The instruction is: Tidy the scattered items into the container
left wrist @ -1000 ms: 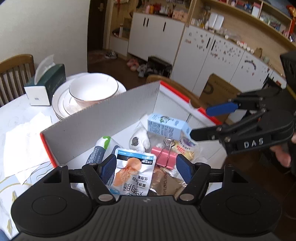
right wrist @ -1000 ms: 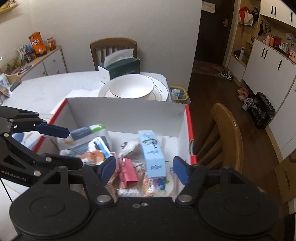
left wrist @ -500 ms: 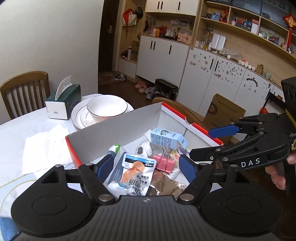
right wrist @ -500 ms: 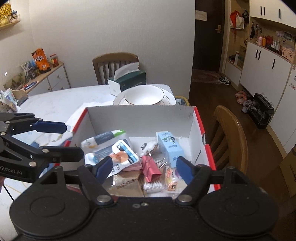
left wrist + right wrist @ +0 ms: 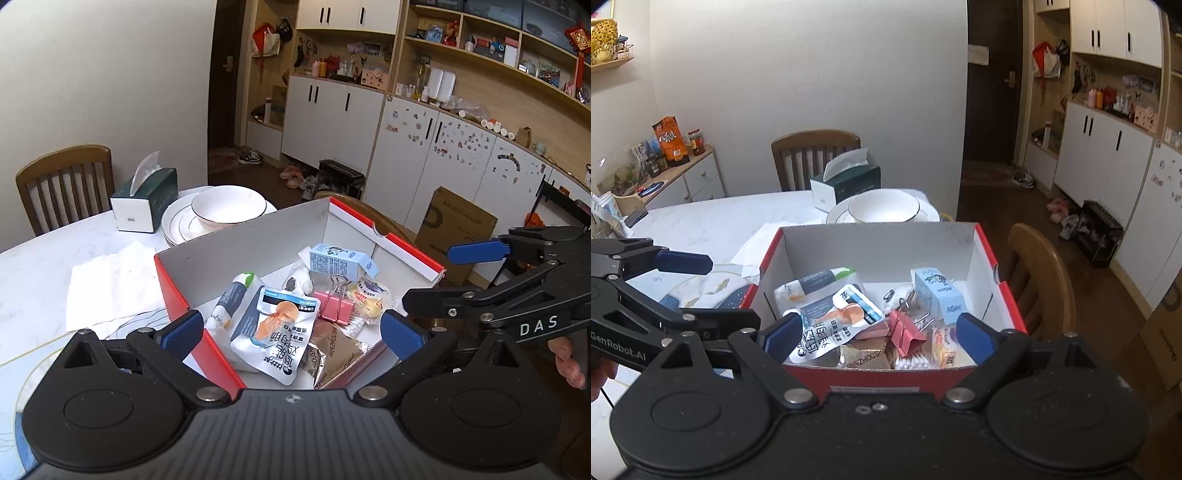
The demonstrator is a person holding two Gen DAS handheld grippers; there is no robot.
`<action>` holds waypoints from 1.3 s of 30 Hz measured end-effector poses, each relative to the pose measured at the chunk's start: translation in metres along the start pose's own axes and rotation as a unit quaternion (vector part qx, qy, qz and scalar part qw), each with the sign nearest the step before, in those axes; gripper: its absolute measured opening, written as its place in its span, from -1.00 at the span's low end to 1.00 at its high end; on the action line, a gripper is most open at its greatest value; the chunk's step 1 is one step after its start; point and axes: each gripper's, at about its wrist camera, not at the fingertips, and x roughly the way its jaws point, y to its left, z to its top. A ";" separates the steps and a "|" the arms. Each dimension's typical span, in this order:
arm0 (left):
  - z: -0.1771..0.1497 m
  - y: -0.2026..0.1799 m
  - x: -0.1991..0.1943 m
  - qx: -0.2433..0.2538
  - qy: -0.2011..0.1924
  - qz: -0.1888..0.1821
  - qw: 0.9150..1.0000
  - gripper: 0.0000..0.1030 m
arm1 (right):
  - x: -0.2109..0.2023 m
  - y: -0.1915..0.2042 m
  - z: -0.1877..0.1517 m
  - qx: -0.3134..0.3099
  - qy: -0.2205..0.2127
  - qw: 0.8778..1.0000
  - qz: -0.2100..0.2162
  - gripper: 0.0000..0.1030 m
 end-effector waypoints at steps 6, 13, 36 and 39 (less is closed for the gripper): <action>-0.008 0.000 -0.010 0.002 0.001 0.010 1.000 0.99 | -0.013 0.004 -0.006 0.007 -0.021 1.000 -0.008 0.93; -0.013 0.005 -0.014 -0.006 0.006 0.013 1.000 0.99 | -0.024 0.011 -0.011 0.012 -0.033 0.999 -0.004 0.96; -0.016 0.004 -0.019 0.015 0.002 0.009 1.000 0.99 | -0.024 0.019 -0.016 0.030 -0.029 0.999 -0.003 0.97; -0.016 0.004 -0.019 0.015 0.002 0.008 1.000 0.99 | -0.024 0.019 -0.016 0.031 -0.029 0.999 -0.003 0.97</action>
